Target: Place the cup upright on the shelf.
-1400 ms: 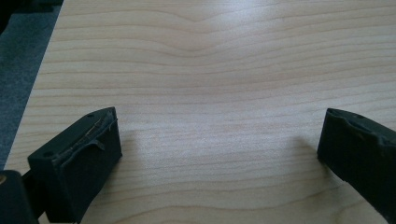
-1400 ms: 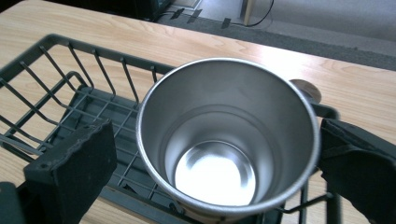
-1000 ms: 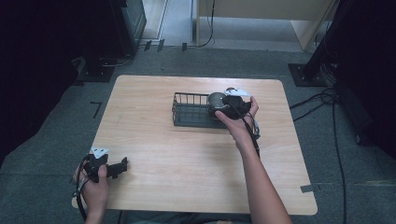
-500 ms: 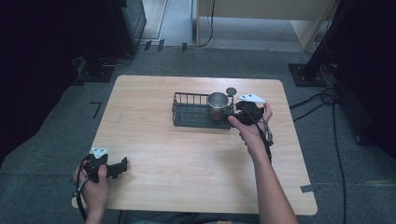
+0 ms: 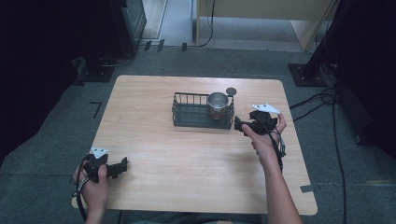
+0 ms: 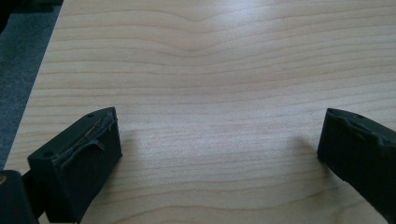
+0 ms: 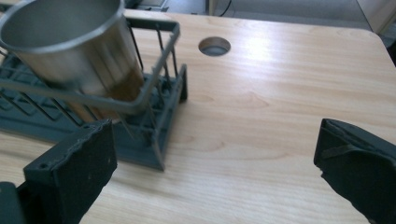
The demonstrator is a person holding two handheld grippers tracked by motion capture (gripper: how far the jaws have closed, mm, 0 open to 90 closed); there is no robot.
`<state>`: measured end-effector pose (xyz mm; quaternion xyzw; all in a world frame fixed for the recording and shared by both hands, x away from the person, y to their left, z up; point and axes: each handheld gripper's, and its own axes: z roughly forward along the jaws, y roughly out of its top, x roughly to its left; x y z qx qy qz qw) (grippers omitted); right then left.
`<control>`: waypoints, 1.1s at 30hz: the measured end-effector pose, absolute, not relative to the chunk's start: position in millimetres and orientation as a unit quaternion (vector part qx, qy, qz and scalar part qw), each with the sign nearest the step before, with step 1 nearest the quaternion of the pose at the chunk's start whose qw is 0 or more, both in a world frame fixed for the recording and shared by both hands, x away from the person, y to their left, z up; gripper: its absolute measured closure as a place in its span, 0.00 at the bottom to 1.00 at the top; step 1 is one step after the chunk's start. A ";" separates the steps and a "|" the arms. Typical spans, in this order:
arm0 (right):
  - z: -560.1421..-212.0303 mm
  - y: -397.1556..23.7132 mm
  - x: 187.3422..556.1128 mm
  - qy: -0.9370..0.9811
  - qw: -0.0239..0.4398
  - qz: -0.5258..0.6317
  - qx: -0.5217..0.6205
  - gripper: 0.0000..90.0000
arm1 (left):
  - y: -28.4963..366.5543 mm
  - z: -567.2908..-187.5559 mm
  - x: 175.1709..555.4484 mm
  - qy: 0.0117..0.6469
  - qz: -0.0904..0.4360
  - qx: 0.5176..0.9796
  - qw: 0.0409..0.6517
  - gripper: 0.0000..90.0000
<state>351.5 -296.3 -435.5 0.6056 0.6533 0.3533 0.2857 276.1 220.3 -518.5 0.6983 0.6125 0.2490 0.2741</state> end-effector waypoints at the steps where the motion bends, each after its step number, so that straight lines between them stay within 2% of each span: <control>1: -435.5 -296.3 351.5 0.653 0.286 0.353 0.606 0.00 | 220.3 -518.5 276.1 0.613 0.249 0.698 0.274 0.00; 15: -460.1 -324.6 332.3 0.644 0.283 0.331 0.629 0.00 | 220.4 -518.4 276.1 0.612 0.249 0.699 0.274 0.00; 33: -500.5 -359.7 290.3 0.630 0.271 0.303 0.661 0.00 | 220.4 -518.4 276.1 0.612 0.249 0.699 0.274 0.00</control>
